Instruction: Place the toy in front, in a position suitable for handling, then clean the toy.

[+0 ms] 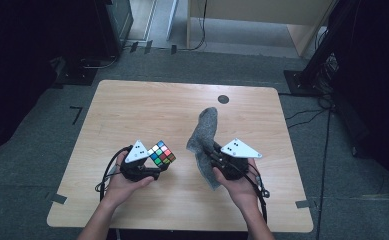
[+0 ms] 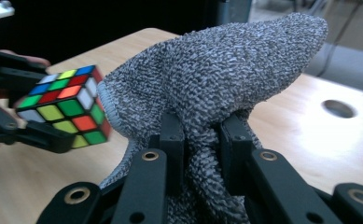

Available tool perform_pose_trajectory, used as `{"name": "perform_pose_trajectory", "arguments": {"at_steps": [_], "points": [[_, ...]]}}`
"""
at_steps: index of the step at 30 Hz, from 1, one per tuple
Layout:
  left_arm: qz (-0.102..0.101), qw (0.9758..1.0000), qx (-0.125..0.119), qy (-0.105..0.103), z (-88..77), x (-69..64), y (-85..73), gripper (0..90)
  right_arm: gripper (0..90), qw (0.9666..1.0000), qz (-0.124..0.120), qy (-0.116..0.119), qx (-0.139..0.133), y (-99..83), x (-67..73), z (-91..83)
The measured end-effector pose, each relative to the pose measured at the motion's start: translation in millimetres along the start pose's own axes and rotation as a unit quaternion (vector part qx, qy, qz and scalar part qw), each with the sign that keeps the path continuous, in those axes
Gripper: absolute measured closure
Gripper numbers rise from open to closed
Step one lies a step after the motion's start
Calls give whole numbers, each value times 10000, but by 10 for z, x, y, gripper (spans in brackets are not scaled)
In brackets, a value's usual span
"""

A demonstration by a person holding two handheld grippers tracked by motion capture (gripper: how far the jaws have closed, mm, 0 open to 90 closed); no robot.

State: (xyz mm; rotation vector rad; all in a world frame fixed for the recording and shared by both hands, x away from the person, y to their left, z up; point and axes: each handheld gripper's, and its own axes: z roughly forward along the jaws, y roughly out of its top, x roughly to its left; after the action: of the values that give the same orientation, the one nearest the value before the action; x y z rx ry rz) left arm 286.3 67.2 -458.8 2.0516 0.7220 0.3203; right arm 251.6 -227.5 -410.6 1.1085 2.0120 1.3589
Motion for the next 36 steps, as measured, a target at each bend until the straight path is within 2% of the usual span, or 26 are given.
{"name": "perform_pose_trajectory", "arguments": {"at_steps": [3, 6, 7, 8, 9, 12, 13, 14, 15, 19, 21, 24, 26, 30, 34, 36], "points": [[71, 10000, 13, -44, 29, -30, 6, 341, 744, 9996, -1, 253, 151, -61, 31, 53], [95, 9998, -76, -145, 29, -37, 5, 341, 744, 9993, 104, 338, 133, -62, 24, 51], [100, 9995, -183, -225, 18, -34, -1, 341, 746, 9988, 287, 400, 52, -46, 12, 24], [100, 9995, -183, -225, 18, -34, -1, 341, 746, 9988, 287, 400, 52, -46, 12, 24], [111, 9993, -240, -261, 16, -37, -4, 341, 746, 9981, 388, 473, -8, -35, 6, 8], [306, 9983, -382, -327, 13, -73, -14, 341, 748, 9959, 535, 702, -185, -6, 25, -30], [410, 9976, -437, -348, 13, -96, -17, 342, 749, 9958, 519, 716, -222, -1, 41, -33], [634, 9957, -579, -357, 20, -152, -25, 342, 749, 9944, 535, 852, -322, 9, 90, -37], [634, 9957, -579, -357, 20, -152, -25, 342, 749, 9944, 535, 852, -322, 9, 90, -37], [899, 9923, -707, -465, 52, -225, -43, 342, 750, 9889, 674, 1178, -603, 29, 196, -45], [896, 9897, -953, -576, 48, -244, -55, 342, 750, 9865, 708, 1306, -692, 27, 249, -38], [943, 9859, -1260, -571, 39, -259, -64, 341, 749, 9859, 738, 1323, -714, 6, 294, -16], [970, 9845, -1342, -575, 36, -268, -66, 342, 748, 9842, 855, 1375, -713, -11, 311, -2], [1051, 9837, -1333, -593, 34, -287, -73, 342, 743, 9813, 984, 1499, -697, -36, 309, 36], [1126, 9830, -1342, -545, 26, -306, -74, 342, 741, 9809, 1037, 1520, -629, -76, 302, 76], [1126, 9830, -1343, -542, 19, -303, -75, 342, 741, 9794, 1132, 1551, -620, -107, 284, 103]]}}
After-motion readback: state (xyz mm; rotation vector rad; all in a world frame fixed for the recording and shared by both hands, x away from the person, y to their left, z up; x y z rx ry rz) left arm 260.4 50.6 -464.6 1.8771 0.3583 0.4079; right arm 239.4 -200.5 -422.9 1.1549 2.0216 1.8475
